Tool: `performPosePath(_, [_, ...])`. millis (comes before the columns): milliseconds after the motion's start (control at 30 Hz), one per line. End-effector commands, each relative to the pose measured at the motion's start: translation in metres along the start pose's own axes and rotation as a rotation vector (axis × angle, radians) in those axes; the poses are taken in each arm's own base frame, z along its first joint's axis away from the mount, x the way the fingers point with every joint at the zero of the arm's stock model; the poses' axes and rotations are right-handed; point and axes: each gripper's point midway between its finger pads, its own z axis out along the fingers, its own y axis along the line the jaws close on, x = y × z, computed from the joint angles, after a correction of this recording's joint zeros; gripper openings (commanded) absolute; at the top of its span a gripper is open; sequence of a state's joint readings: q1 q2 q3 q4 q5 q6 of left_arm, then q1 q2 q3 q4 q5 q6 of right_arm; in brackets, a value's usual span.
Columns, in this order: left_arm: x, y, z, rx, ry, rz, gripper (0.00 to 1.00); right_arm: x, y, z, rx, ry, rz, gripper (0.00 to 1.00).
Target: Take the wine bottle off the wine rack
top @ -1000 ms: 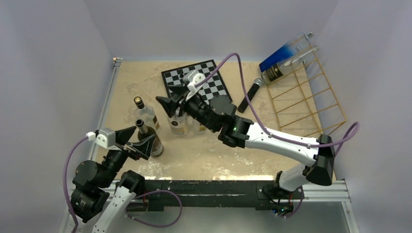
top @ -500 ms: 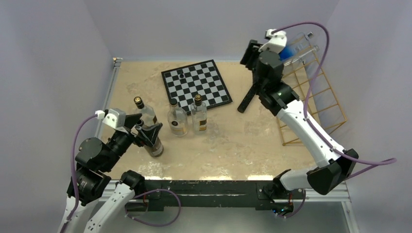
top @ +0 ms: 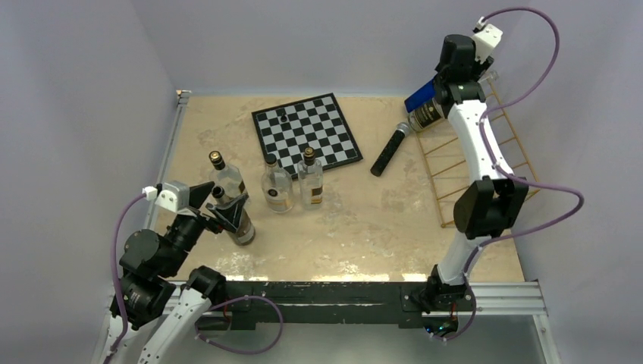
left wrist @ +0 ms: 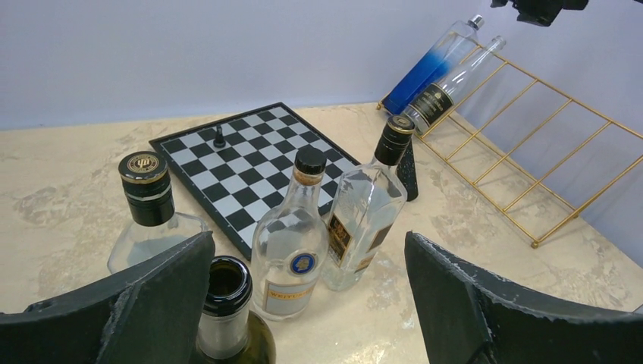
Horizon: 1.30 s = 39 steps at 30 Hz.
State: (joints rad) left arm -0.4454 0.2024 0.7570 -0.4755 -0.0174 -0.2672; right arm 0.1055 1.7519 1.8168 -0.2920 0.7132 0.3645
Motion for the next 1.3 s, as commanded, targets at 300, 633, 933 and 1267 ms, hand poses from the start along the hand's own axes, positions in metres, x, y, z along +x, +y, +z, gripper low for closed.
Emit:
performPosePath(300, [-0.007,0.002,0.002,-0.01,-0.037,0.004,0.99,-0.002,-0.042,0.08,0.233,-0.018,0.149,0.58])
performPosePath(633, [-0.004,0.002,0.005,-0.008,-0.021,0.005,0.99,0.007,-0.045,0.104,0.23,-0.028,0.195,0.57])
performPosePath(933, [-0.007,0.002,0.003,-0.01,-0.037,0.001,0.99,0.032,-0.059,0.117,0.248,0.024,0.245,0.55])
performPosePath(1267, [-0.008,0.002,0.003,-0.01,-0.041,-0.001,0.99,0.053,-0.06,0.137,0.249,0.086,0.304,0.56])
